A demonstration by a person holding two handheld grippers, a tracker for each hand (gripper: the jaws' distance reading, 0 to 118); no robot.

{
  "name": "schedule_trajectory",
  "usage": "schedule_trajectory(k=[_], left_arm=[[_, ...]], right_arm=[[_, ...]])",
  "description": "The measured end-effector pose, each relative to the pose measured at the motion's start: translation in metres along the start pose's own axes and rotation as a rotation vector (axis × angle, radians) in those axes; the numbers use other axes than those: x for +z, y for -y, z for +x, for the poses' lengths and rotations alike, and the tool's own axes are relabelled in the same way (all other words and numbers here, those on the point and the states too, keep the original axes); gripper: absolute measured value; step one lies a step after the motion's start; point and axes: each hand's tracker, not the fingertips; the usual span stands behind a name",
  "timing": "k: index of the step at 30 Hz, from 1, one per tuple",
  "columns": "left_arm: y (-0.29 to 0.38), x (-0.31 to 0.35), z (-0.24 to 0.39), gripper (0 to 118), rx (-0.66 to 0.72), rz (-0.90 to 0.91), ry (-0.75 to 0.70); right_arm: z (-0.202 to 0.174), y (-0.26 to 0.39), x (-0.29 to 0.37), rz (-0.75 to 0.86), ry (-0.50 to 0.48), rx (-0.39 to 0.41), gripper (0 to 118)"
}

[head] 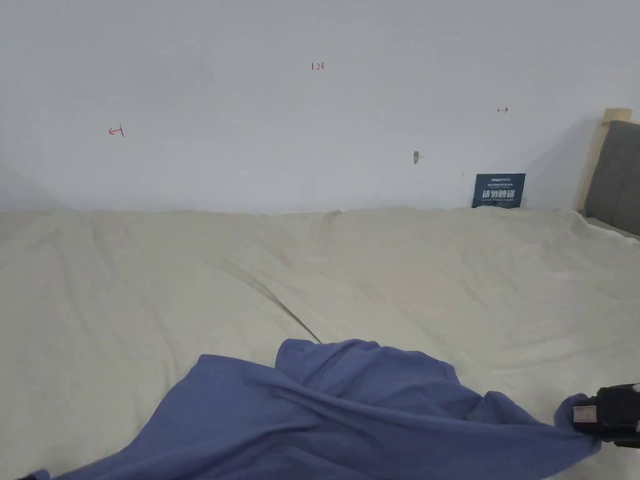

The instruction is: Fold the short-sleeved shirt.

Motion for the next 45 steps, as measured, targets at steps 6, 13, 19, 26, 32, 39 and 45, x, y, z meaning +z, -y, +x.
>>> schedule_trajectory(k=[6,13,19,26,32,39,45], left_arm=[[0.035,-0.051,-0.021,13,0.050,-0.157,-0.139],[0.034,-0.023,-0.022,117,0.099,-0.081,-0.139],[0.011,0.022,0.018,117,0.033,0.067,-0.086],[0.028,0.066,0.097,113,-0.165,0.348,0.023],[0.069,0.066,0.134,0,-0.319,0.437,0.009],[0.092,0.055,0.133,0,-0.308,0.382,0.029],[0.018,0.038,0.141,0,-0.363,0.296,0.021]], right_arm=[[0.021,0.026,-0.060,-0.113,0.142,-0.079,38],[0.022,0.035,-0.030,0.018,0.096,-0.061,106],[-0.026,0.059,0.046,0.202,0.044,0.044,106],[-0.082,0.141,0.098,0.559,-0.013,0.203,99],[-0.099,0.193,0.099,0.690,-0.020,0.132,0],[-0.099,0.202,0.100,0.662,0.005,0.219,0],[-0.097,0.184,0.108,0.684,-0.034,0.223,0]])
